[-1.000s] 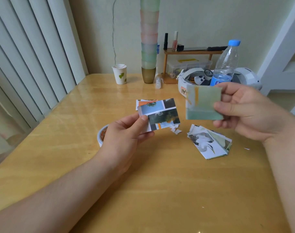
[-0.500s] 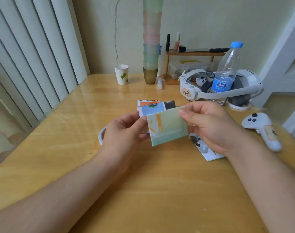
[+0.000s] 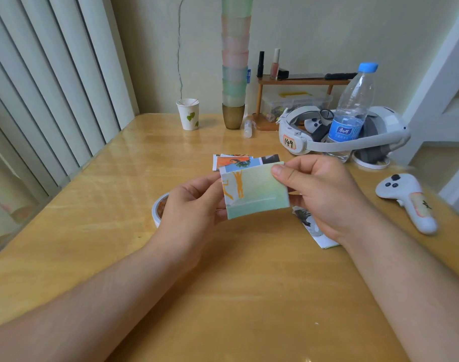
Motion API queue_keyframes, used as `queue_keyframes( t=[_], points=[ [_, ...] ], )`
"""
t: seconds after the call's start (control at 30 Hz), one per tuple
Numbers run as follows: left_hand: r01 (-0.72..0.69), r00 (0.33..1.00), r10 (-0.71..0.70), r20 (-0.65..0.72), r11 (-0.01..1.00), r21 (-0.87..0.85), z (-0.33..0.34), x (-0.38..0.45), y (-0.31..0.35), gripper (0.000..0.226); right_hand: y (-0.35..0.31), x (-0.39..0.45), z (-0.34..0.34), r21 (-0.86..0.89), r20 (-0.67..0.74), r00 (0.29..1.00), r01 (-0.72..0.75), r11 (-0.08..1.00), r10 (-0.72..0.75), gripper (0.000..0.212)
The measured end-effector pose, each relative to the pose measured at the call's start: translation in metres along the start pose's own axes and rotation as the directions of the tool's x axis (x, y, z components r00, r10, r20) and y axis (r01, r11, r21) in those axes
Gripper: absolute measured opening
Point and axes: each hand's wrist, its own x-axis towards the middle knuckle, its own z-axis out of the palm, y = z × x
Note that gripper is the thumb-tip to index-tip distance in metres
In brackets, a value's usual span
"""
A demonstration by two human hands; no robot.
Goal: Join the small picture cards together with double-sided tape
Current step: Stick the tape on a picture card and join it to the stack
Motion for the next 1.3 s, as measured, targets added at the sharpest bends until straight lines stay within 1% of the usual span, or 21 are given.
queue_keyframes(
  t=[0.23, 0.37, 0.5, 0.67, 0.73, 0.8, 0.93, 1.07, 1.3],
  points=[
    [0.013, 1.000, -0.012, 0.022, 0.999, -0.038, 0.000, 0.000, 0.000, 0.032, -0.001, 0.001, -0.002, 0.000, -0.027, 1.000, -0.014, 1.000, 0.014, 0.014],
    [0.020, 0.999, -0.018, 0.032, 0.998, -0.058, 0.001, 0.000, 0.000, 0.031, -0.001, 0.000, 0.001, 0.034, -0.046, 0.998, -0.028, 0.999, 0.030, 0.015],
    [0.062, 0.997, -0.055, 0.055, 0.992, -0.114, 0.001, 0.000, 0.002, 0.031, -0.001, -0.001, 0.003, 0.069, -0.033, 0.999, -0.033, 0.997, 0.036, 0.019],
    [0.118, 0.991, -0.107, 0.077, 0.978, -0.169, 0.001, -0.001, 0.003, 0.030, -0.002, 0.000, 0.003, 0.144, -0.081, 0.996, -0.034, 0.989, 0.046, 0.018],
    [0.142, 0.988, -0.129, 0.082, 0.973, -0.183, 0.002, -0.001, 0.004, 0.030, -0.003, 0.000, 0.003, 0.159, -0.082, 0.996, -0.027, 0.987, 0.040, 0.020],
    [0.165, 0.985, -0.152, 0.078, 0.966, -0.197, 0.002, -0.001, 0.004, 0.030, -0.002, 0.000, 0.003, 0.157, -0.073, 0.997, -0.017, 0.987, 0.029, 0.023],
    [0.204, 0.978, -0.188, 0.087, 0.950, -0.237, 0.002, 0.000, 0.005, 0.033, 0.001, 0.000, 0.004, 0.114, -0.072, 0.997, 0.004, 0.993, 0.004, 0.022],
    [0.270, 0.962, -0.247, 0.113, 0.909, -0.318, 0.003, 0.001, 0.008, 0.031, 0.001, 0.001, 0.005, 0.098, -0.109, 0.994, 0.003, 0.995, 0.008, 0.024],
    [0.281, 0.960, -0.259, 0.108, 0.901, -0.330, 0.004, 0.000, 0.007, 0.029, -0.002, 0.000, 0.006, 0.100, -0.149, 0.989, -0.002, 0.995, 0.017, 0.019]
  ],
)
